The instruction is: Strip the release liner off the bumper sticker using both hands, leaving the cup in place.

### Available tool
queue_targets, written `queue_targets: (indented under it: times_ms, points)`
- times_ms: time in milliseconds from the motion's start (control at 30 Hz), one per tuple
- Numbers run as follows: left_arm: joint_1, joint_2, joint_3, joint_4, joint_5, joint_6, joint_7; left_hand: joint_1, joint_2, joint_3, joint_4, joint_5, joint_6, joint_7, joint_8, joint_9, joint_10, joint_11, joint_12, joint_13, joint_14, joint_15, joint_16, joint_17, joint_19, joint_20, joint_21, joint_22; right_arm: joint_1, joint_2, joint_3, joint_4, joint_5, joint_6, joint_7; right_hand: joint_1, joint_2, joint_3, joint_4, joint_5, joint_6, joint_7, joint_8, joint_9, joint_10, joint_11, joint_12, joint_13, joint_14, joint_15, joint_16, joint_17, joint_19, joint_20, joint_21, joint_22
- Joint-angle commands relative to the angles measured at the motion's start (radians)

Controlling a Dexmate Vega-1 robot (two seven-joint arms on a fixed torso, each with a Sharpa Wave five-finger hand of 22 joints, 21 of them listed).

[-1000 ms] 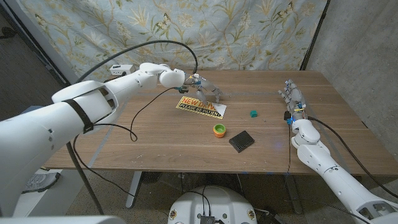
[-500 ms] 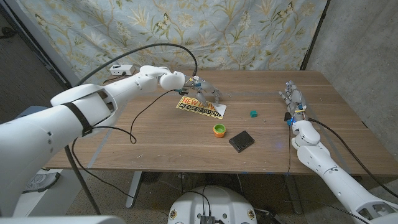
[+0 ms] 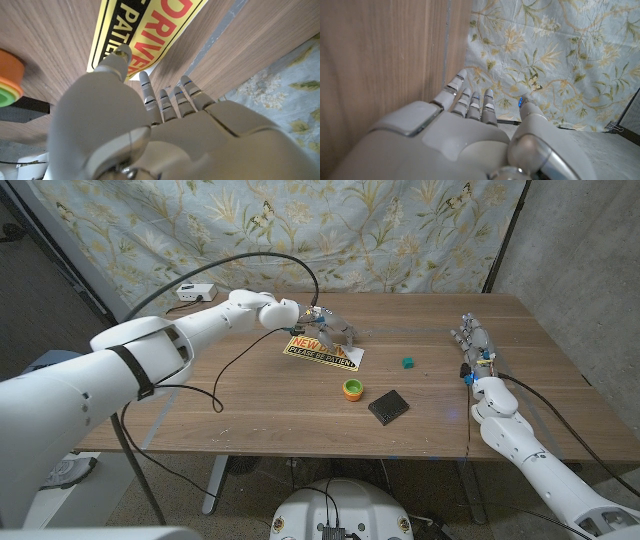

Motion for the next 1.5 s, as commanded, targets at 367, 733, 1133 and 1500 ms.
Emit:
queue_targets:
  times_ms: [367, 733, 1133, 1500]
  points:
    - [-0.015, -0.04, 0.064, 0.112, 0.067, -0.055, 0.293, 0.018, 0.004, -0.003, 0.004, 0.042, 0.225, 0.0, 0.094, -0.006, 0.189, -0.024, 0.042, 0.007, 0.18, -0.055, 0.032, 0.008, 0.129, -0.001, 0.04, 0.008, -0.016, -0.009, 0.009, 0.004, 0.016, 0.004, 0.02, 0.007, -0.002, 0.002, 0.0, -0.001, 0.002, 0.006, 0.003, 0.003, -0.002, -0.002, 0.006, 0.001, -0.003, 0.001, 0.006, 0.003, -0.001, 0.004, 0.008, 0.002]
    - [0.011, -0.008, 0.061, 0.05, 0.068, -0.005, 0.316, 0.022, 0.008, 0.002, 0.004, 0.055, 0.298, -0.003, 0.124, -0.011, 0.258, -0.044, 0.054, 0.01, 0.243, -0.078, 0.039, 0.009, 0.171, -0.004, 0.053, 0.009, -0.017, -0.01, 0.007, 0.011, 0.019, 0.003, 0.029, 0.007, -0.002, 0.002, -0.001, -0.001, 0.001, 0.006, 0.003, 0.003, -0.002, -0.003, 0.006, 0.001, -0.003, 0.0, 0.005, 0.003, -0.001, 0.003, 0.008, 0.002]
    - [0.065, 0.04, 0.016, -0.067, 0.079, 0.087, 0.351, -0.007, 0.024, 0.004, 0.018, 0.083, 0.447, 0.0, 0.188, -0.026, 0.435, -0.069, 0.106, 0.031, 0.392, -0.112, 0.07, 0.018, 0.237, -0.009, 0.079, 0.013, -0.026, -0.02, 0.006, -0.002, 0.019, -0.006, 0.031, 0.008, -0.002, 0.002, -0.001, -0.001, 0.001, 0.006, 0.004, 0.003, -0.002, -0.002, 0.006, 0.001, -0.002, 0.0, 0.006, 0.003, 0.0, 0.004, 0.008, 0.002]
    - [0.096, 0.061, -0.008, -0.111, 0.094, 0.113, 0.384, -0.026, 0.022, 0.008, 0.017, 0.099, 0.477, 0.017, 0.202, -0.039, 0.502, -0.083, 0.129, 0.048, 0.457, -0.123, 0.074, 0.017, 0.258, -0.012, 0.089, 0.015, -0.034, -0.025, 0.001, -0.011, 0.016, -0.013, 0.033, 0.007, -0.001, 0.002, -0.001, -0.001, 0.001, 0.004, 0.004, 0.003, -0.002, 0.0, 0.006, 0.001, -0.003, 0.0, 0.006, 0.003, -0.001, 0.004, 0.008, 0.002]
